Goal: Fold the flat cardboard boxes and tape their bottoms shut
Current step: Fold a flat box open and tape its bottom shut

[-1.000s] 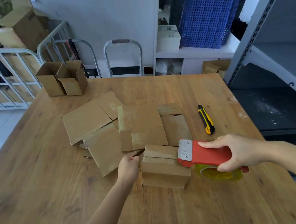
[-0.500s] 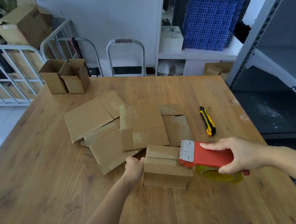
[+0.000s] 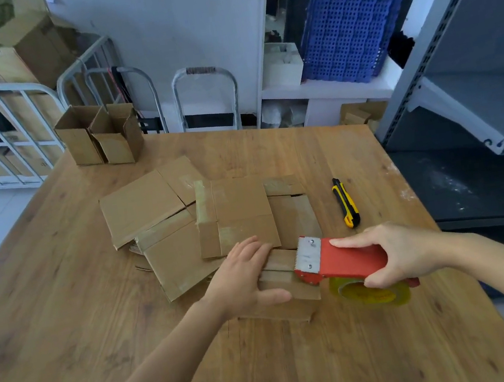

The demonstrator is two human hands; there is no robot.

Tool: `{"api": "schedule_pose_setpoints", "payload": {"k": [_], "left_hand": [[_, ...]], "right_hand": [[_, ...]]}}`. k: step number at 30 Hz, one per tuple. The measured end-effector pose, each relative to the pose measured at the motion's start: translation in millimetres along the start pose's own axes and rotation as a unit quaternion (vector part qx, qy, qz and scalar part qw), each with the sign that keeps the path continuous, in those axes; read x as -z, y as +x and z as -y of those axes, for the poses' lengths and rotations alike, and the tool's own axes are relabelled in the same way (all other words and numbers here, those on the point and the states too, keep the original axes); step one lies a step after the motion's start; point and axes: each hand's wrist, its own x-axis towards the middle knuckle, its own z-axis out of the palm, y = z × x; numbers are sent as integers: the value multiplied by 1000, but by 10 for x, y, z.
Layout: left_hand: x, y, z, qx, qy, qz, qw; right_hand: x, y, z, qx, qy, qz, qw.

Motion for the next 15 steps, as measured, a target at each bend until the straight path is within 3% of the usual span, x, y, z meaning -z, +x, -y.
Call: {"api": "schedule_pose_setpoints", "payload": {"k": [11,15], "left_hand": [[14,15,18,9,-32,18,999],[23,7,2,15,-61,9,998]], "right_hand": [[603,-112,284,50,-36,12,998],[644,-159,369,58,-128,15,990]]}}
